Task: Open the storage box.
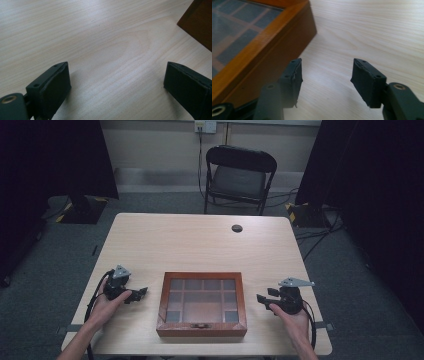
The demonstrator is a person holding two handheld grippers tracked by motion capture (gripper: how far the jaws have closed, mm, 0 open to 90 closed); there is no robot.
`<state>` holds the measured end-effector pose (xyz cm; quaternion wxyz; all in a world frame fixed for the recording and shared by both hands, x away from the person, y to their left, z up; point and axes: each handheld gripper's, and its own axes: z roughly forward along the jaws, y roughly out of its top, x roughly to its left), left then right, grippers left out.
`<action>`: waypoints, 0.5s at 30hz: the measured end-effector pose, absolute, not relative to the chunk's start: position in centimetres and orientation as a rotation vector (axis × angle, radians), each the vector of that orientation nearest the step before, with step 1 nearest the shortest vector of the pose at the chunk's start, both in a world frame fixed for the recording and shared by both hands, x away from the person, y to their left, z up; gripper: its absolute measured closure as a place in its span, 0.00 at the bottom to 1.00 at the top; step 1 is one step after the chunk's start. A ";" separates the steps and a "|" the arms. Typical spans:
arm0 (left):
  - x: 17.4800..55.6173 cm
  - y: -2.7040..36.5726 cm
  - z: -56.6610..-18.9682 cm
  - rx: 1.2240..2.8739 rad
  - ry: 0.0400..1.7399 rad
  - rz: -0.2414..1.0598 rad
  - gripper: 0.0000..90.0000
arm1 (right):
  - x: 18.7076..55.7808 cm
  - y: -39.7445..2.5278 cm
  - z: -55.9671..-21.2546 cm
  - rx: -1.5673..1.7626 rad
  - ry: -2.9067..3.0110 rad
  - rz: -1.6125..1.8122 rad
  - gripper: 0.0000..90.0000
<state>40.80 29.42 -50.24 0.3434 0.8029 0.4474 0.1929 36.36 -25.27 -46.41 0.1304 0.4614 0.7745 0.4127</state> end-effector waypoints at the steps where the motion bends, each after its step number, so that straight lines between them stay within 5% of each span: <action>1: 40.8 29.4 -50.2 2.086 1.163 0.501 0.07 | 36.4 -25.3 -46.4 1.340 2.250 1.199 0.48; 15: 40.8 29.5 -50.2 2.093 1.160 0.504 0.07 | 35.4 -22.6 -44.6 1.181 2.328 1.350 0.60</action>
